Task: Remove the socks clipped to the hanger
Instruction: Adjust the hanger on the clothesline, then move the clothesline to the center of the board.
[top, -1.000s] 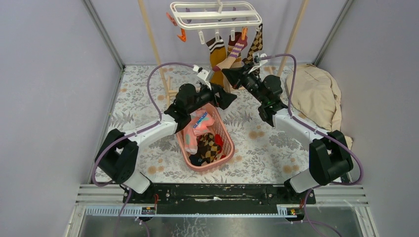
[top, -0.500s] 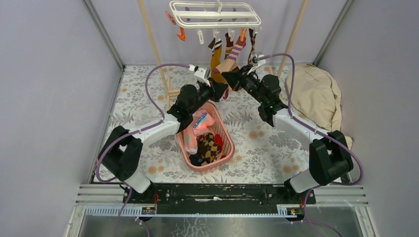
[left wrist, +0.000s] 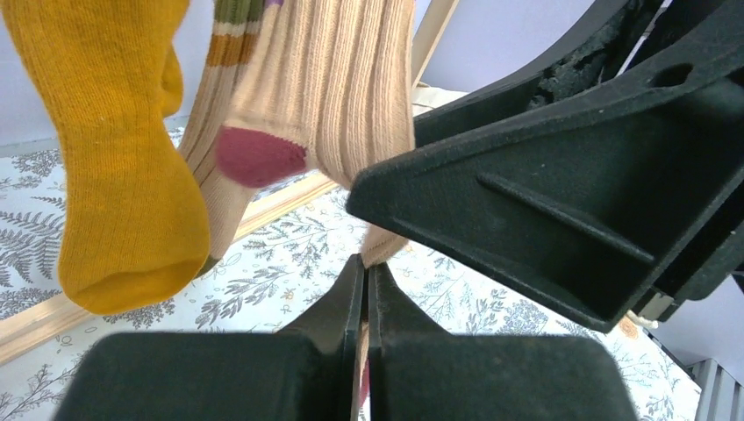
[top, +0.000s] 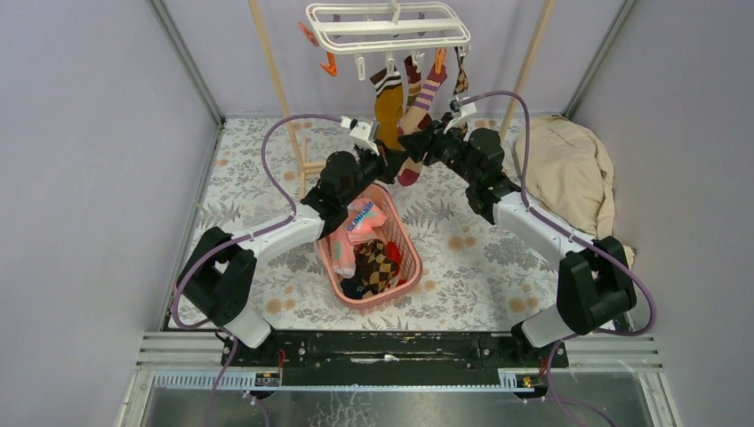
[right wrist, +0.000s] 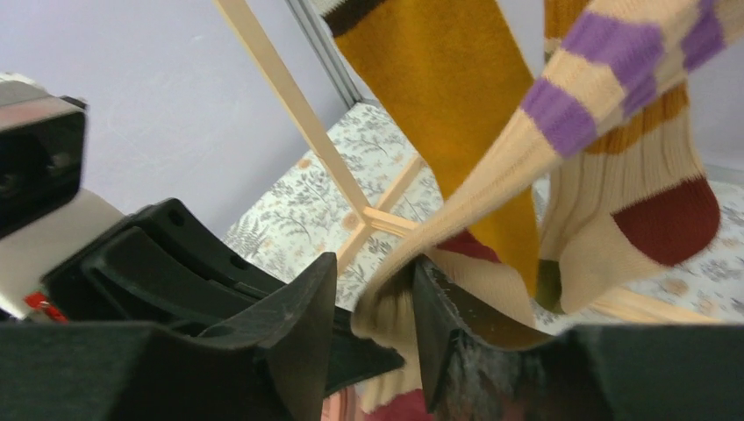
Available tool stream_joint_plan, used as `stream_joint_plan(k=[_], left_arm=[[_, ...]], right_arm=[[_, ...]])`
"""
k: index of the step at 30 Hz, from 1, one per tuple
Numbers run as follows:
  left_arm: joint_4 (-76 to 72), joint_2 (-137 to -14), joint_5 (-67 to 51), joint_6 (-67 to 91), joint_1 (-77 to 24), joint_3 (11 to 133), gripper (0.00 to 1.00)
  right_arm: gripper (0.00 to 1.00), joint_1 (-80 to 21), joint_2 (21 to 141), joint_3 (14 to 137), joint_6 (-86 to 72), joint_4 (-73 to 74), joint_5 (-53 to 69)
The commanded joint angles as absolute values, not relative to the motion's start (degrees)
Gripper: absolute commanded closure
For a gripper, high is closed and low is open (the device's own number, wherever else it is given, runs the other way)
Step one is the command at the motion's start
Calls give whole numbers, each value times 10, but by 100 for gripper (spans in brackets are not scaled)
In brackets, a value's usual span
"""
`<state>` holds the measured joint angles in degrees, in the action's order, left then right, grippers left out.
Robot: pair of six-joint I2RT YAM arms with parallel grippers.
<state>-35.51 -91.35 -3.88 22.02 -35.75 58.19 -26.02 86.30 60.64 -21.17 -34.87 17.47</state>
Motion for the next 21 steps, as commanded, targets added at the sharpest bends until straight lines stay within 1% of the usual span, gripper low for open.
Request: stream_joint_plan(k=[1,7,10,12,14,18,21], left_arm=[[-344,-902,-25,202,-356,603,100],[-322,-902,-37,205,-327,607,100],[-318,-902,-48,209,-314,608,100],[-314,-903,-54,210,-311,612,100],[-310,-905,-60,211,-310,618,100],[-302,-907,-69,211,-310,628,100],[-301,-909,-75,212,-310,631,100]], right_arm=[[54,-228,819,625,-201,-302,166],[51,-155,767,615,-179,-200,146],[51,-122,768,630,-148,-107,103],[51,-106,793,646,-123,-57,57],[51,-85,836,667,-110,-20,42],[52,-68,952,726,-85,24,5],[52,-64,1014,772,-63,40,-43]])
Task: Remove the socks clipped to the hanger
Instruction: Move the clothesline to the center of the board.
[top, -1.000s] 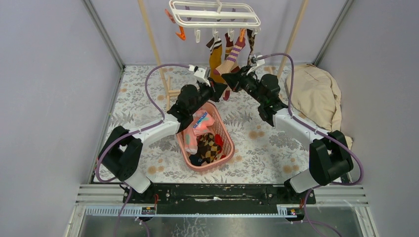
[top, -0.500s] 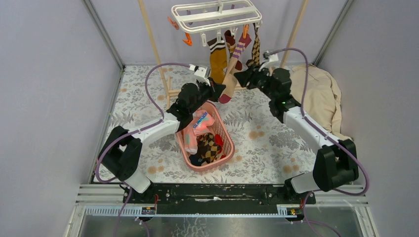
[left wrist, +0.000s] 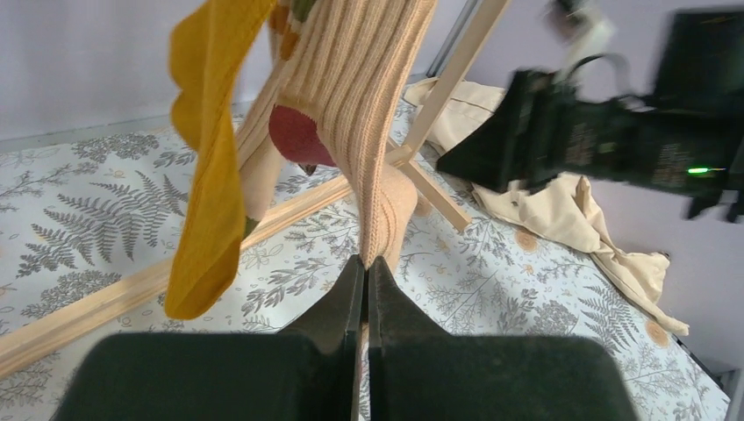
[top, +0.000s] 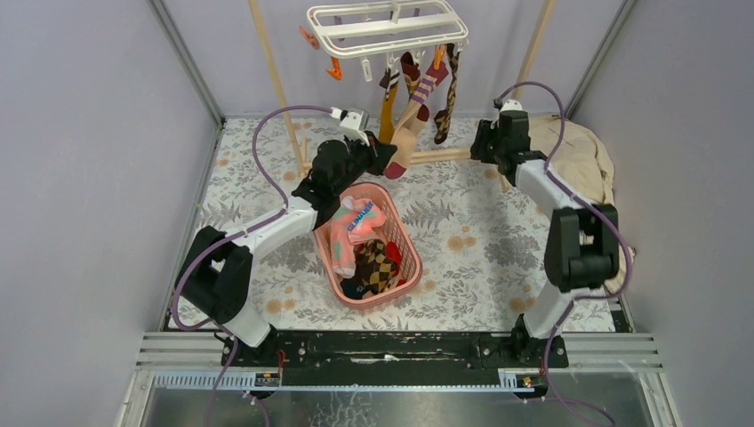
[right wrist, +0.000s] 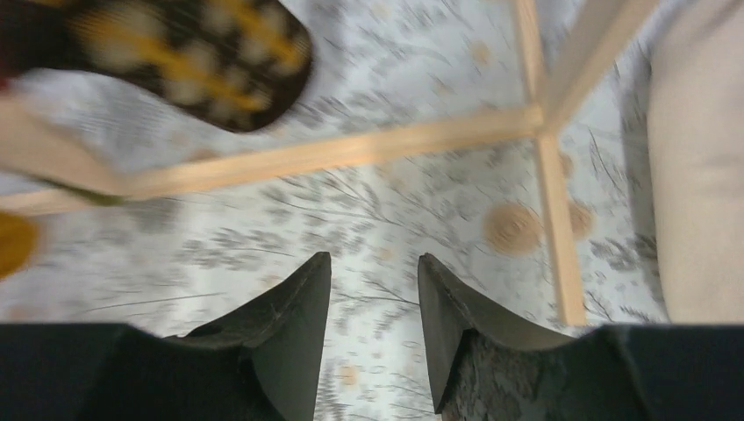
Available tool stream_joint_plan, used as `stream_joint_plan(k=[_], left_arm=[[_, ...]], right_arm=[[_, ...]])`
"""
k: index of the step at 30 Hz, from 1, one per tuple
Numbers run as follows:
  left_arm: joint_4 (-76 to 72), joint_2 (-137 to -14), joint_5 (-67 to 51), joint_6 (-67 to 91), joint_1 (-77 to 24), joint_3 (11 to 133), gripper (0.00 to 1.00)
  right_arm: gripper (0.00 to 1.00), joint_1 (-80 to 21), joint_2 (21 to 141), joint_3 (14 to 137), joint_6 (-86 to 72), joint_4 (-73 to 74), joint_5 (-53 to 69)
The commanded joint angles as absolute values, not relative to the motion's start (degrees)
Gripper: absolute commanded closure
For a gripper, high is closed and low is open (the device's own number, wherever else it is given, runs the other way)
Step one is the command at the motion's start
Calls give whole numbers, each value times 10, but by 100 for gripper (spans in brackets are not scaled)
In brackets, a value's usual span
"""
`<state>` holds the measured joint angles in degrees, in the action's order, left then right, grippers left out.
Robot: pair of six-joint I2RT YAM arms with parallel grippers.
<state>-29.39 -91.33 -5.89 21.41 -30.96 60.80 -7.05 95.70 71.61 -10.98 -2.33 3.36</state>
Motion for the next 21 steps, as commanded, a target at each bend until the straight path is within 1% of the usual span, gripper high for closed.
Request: stream_joint_plan(k=[1,6,8,17,21], left_arm=[[-301,-910,-78,212,-309,632,100],[-299,-916,-87,215,-308,636,100],[-299,-918,-90,215,-307,637,100],[-293,-919,-97,214,-301,641,100],[-290,-919,-100,214,-301,643,100]], right_arm=[[51,-62,1029,786,-55,42,-54],[51,-48,1111,868,-25,88,-82],[51,-43,1128,877,-15,88,-83],[52,-16,1149,859,-4,91,-90],[52,-6,1160,853,-4,97,-72]])
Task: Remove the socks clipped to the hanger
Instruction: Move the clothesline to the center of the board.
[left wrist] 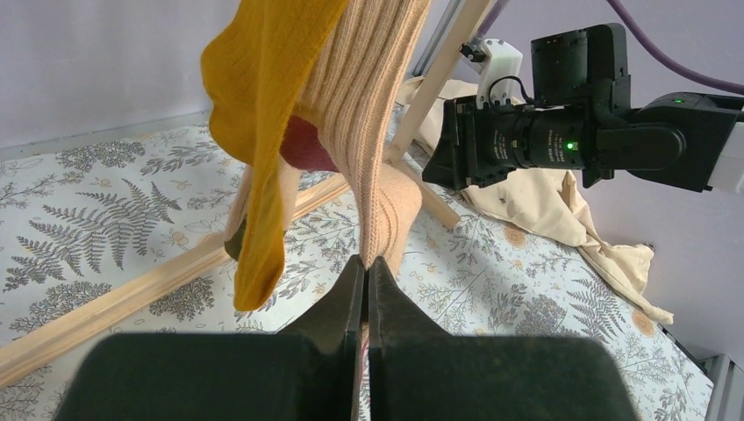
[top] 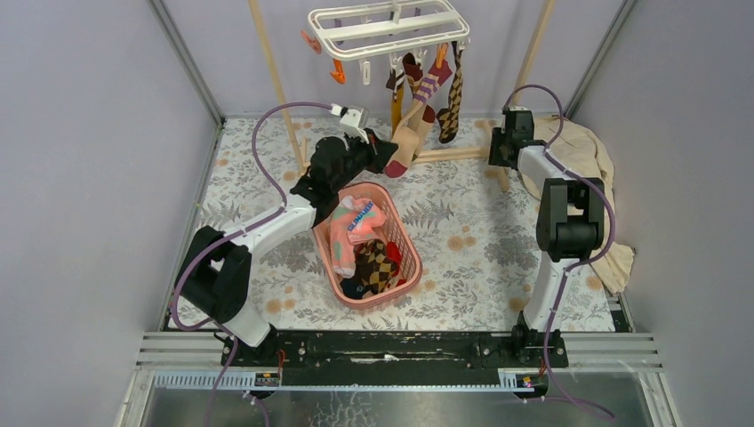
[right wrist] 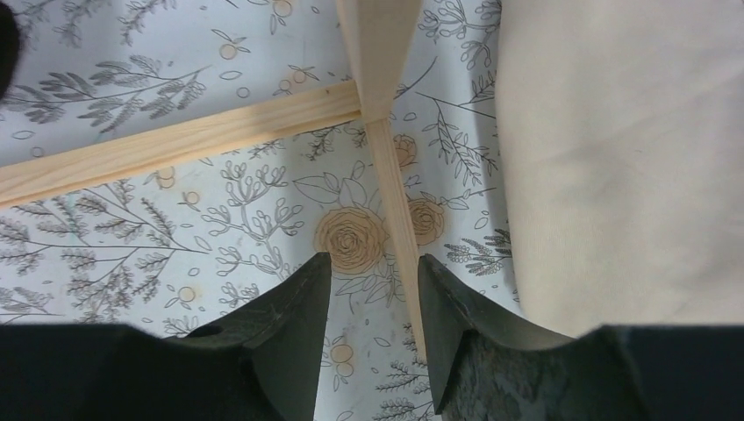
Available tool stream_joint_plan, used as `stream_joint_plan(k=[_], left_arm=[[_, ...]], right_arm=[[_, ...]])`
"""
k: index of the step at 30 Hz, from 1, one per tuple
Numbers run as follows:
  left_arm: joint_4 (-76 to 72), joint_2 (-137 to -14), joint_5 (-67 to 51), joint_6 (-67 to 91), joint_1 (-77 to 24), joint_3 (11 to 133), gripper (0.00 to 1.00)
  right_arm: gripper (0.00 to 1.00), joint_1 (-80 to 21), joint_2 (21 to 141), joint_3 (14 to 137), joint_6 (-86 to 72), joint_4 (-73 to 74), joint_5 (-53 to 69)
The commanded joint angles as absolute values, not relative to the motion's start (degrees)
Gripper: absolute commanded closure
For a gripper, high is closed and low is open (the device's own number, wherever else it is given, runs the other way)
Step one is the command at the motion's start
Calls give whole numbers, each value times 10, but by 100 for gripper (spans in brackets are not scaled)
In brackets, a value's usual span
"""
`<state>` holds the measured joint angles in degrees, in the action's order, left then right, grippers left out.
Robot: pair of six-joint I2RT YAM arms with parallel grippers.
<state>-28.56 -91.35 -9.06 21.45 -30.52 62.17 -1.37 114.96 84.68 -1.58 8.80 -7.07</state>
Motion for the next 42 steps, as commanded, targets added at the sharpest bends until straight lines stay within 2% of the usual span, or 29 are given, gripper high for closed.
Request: stream_joint_plan(k=[1,17,25,29,32,37,42], left_arm=[[-290,-918,-101,214,-301,643,100],[-276,-916,-116,217,-301,652,100],[-274,-909,-116,218,-301,651,100],[-272,-910,-117,219,-301,651,100],[-273,-909,-117,221,-301,649,100],[-267,-899,-112,221,-301,641,100],[-251,-881,-100,225,-302,627,100]], right_arm=[[52,-4,1166,851,-5,97,-66],[56,14,1220,839,-18,133,-46],[53,17,1176,800,-30,83,-71],[53,16,1194,824,-30,111,-58],[59,16,1217,841,-32,135,-32],[82,16,1209,825,-43,137,-20],[88,16,1173,777,-54,117,-13]])
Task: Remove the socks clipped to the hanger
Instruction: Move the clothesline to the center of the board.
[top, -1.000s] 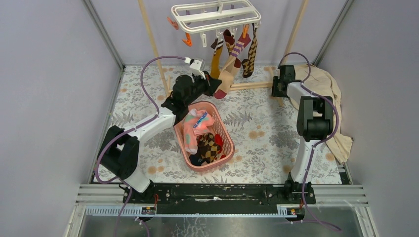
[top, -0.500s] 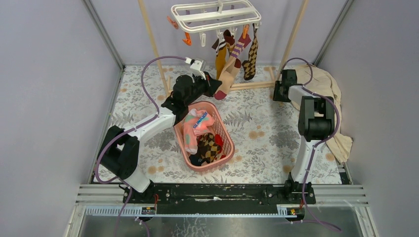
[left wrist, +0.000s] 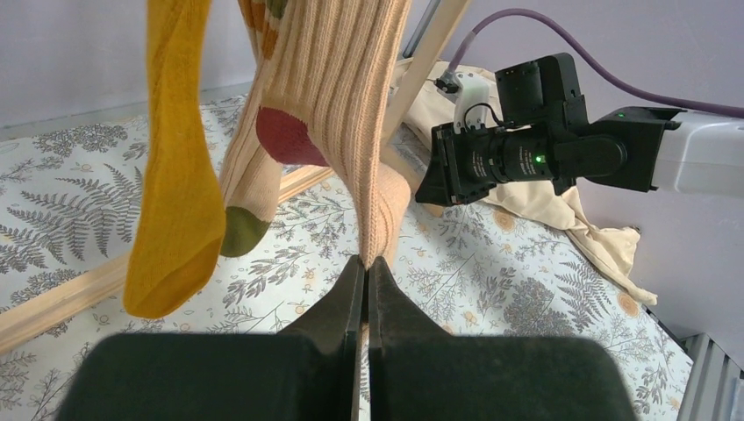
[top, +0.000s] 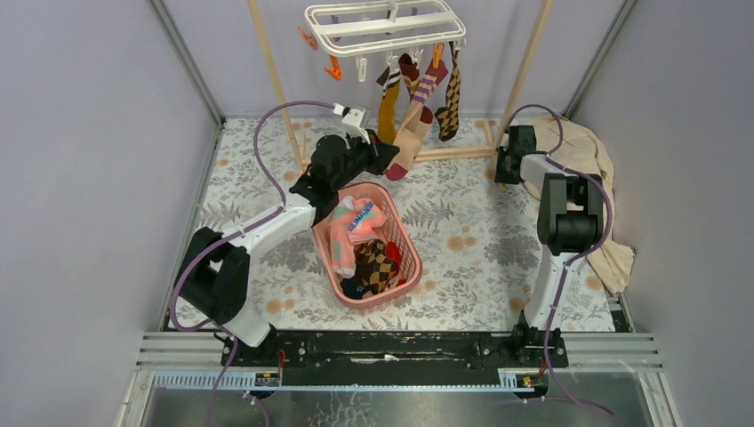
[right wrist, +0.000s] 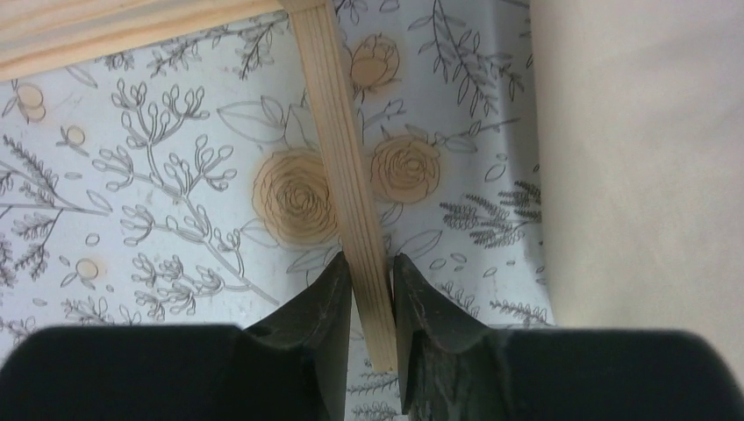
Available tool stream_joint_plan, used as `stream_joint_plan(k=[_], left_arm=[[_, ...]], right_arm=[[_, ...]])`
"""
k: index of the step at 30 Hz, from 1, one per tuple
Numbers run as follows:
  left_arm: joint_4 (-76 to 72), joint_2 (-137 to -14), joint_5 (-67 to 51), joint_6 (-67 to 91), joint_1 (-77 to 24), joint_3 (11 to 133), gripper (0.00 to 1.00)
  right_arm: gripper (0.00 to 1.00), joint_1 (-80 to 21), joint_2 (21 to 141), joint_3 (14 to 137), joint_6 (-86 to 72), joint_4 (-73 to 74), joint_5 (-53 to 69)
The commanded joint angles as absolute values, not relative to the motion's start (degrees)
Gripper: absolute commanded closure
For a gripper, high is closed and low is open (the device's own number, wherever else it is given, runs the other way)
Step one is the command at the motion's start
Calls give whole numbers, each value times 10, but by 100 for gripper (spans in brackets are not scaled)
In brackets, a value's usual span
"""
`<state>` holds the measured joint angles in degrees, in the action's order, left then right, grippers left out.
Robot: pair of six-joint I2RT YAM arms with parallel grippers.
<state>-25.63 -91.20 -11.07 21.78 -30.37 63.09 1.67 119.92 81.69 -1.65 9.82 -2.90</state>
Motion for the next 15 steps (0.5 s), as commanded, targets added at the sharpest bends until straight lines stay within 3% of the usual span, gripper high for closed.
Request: stream_joint_plan(k=[1,15], left_arm=[[-249,-876,-98,226,-302,623,100],[-203,-771,-50,227,-338,559,100]], right_arm=[[89,16,1166,768,-56,114,-12],[93,-10,1031,626,-76,85,-11]])
